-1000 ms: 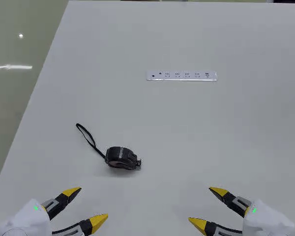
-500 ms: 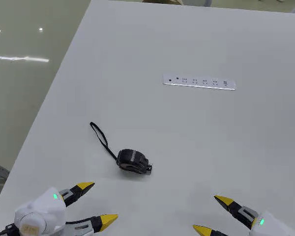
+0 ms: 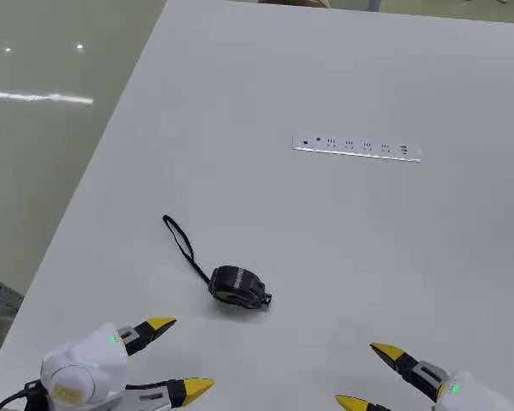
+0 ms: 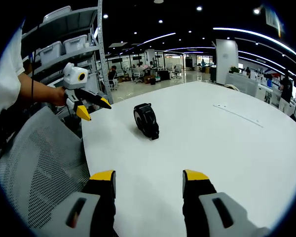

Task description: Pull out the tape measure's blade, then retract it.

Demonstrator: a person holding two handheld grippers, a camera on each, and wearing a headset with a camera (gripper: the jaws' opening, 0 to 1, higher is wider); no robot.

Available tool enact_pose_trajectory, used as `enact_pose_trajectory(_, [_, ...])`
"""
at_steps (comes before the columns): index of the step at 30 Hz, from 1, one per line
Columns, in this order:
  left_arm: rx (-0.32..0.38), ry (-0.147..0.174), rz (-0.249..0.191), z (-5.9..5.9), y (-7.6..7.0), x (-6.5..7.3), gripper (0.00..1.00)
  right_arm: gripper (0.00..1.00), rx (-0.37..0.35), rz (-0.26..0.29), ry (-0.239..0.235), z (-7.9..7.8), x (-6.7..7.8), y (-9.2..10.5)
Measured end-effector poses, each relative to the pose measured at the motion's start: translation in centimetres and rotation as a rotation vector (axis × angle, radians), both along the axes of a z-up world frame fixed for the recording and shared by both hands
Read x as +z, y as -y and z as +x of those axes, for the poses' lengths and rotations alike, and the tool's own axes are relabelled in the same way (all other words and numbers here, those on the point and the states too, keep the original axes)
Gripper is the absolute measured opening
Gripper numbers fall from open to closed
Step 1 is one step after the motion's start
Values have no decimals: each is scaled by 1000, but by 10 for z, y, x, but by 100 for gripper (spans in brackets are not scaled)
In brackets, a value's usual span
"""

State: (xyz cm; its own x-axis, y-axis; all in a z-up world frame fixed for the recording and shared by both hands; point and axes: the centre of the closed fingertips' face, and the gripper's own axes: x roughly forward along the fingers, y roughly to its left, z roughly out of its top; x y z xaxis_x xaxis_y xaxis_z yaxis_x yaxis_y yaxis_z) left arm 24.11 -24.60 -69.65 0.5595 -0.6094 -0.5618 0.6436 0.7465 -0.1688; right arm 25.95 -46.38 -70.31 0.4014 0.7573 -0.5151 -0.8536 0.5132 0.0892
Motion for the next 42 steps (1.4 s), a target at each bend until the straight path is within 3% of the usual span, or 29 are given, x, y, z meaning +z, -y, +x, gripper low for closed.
enact_pose_trajectory(15, [-52,-2,18,15,1,-4,64,54,62,22,4,12,-4,-15])
enact_pose_trajectory(26, [-73,5,37,34,-8,-6,64,54,106,29,3,20,-12,-26])
enact_pose_trajectory(42, [-145,-24,83,43,-13,-21,67,52,162,52,8,33,-18,-44])
